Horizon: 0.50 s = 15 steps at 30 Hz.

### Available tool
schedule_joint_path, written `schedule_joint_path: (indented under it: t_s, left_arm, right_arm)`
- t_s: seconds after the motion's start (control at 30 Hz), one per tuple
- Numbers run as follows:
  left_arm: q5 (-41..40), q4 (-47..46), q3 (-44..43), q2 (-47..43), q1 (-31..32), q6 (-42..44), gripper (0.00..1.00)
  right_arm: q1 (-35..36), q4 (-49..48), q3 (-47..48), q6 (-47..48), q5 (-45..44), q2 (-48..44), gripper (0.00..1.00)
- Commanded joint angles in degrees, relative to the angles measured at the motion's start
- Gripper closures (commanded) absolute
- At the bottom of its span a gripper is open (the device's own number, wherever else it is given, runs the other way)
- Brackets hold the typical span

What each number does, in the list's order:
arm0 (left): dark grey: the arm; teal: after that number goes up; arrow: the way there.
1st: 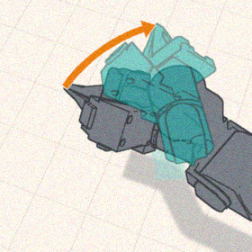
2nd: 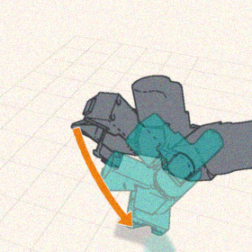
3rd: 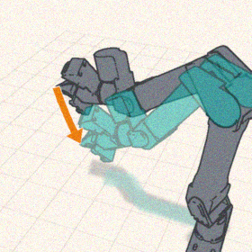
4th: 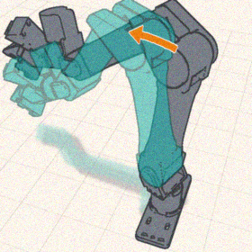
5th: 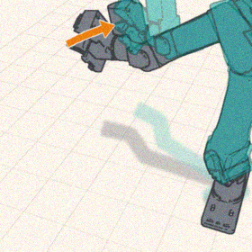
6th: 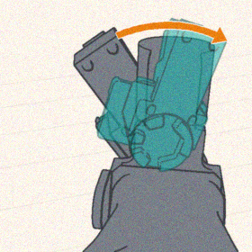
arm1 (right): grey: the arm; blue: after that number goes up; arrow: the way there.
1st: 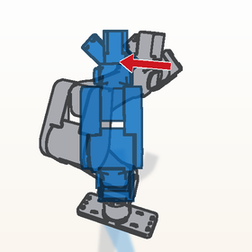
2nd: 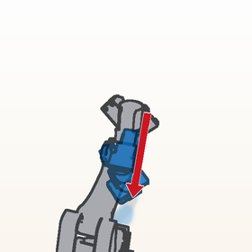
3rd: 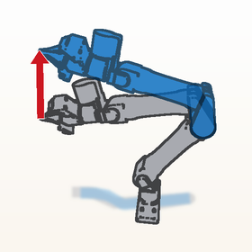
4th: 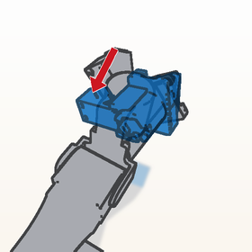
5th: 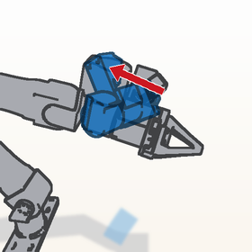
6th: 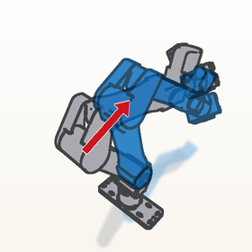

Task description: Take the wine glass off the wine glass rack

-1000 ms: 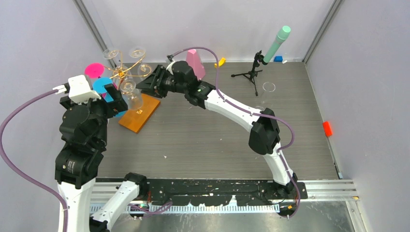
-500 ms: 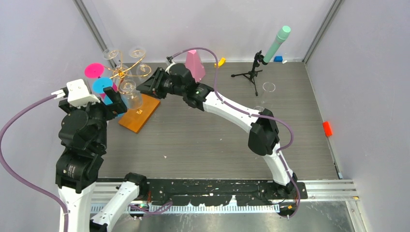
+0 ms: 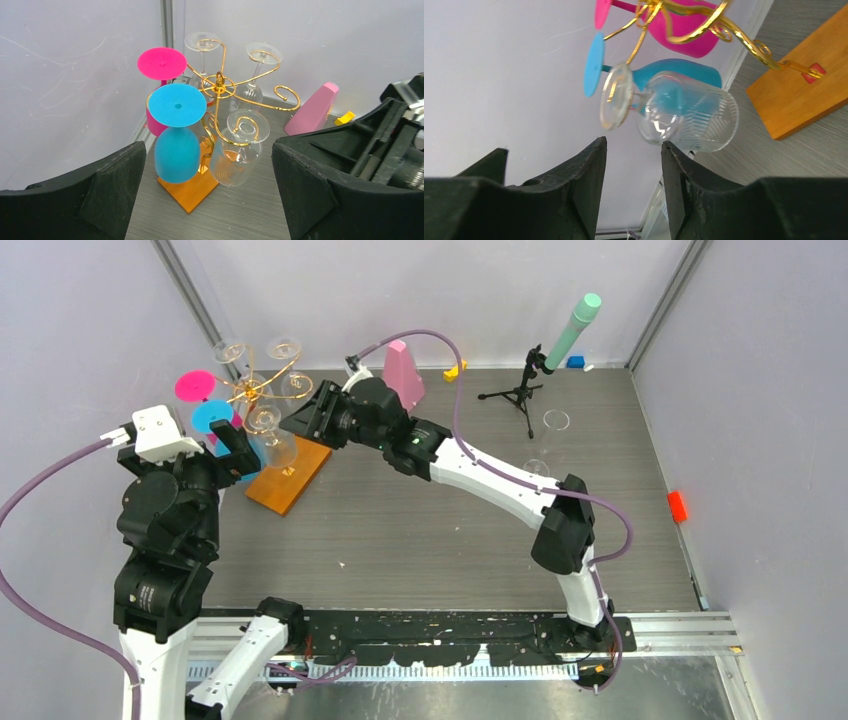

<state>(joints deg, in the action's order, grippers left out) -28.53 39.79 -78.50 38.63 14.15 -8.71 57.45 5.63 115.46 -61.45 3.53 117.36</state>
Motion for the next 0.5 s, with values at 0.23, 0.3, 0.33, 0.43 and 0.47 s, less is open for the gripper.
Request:
schedule_joint_path:
  t_s: [0.23,0.3,0.33,0.43,0.47]
  left_arm:
    - [-0.6,-3.3,0.0,-0.4,-0.3,0.5,0.0]
    - [-0.6,-3.3,0.0,-0.5,-0.3,0.5,0.0]
    - [-0.5,-3.3,0.0,-0.4,-0.3,0.5,0.0]
    - [-0.5,-3.3,0.1,-0.6,-0.3,0.5,0.0]
    - [-0.5,-3.4,0.2,-0.5,-0.3,0.5,0.0]
  right_arm:
    - [0.5,8.7,12.4,1.9,0.8,2.0,0.45]
    - [0.5,10.5,14.1,2.3,0.7,2.7,0.45]
    - [0.5,10.1,14.1,2.3,0.6,2.7,0.44]
    - [0.5,9.2,14.0,2.0,1.2,3.1,0.44]
    - [0.4,9.2,14.3,2.0,1.2,3.3,0.44]
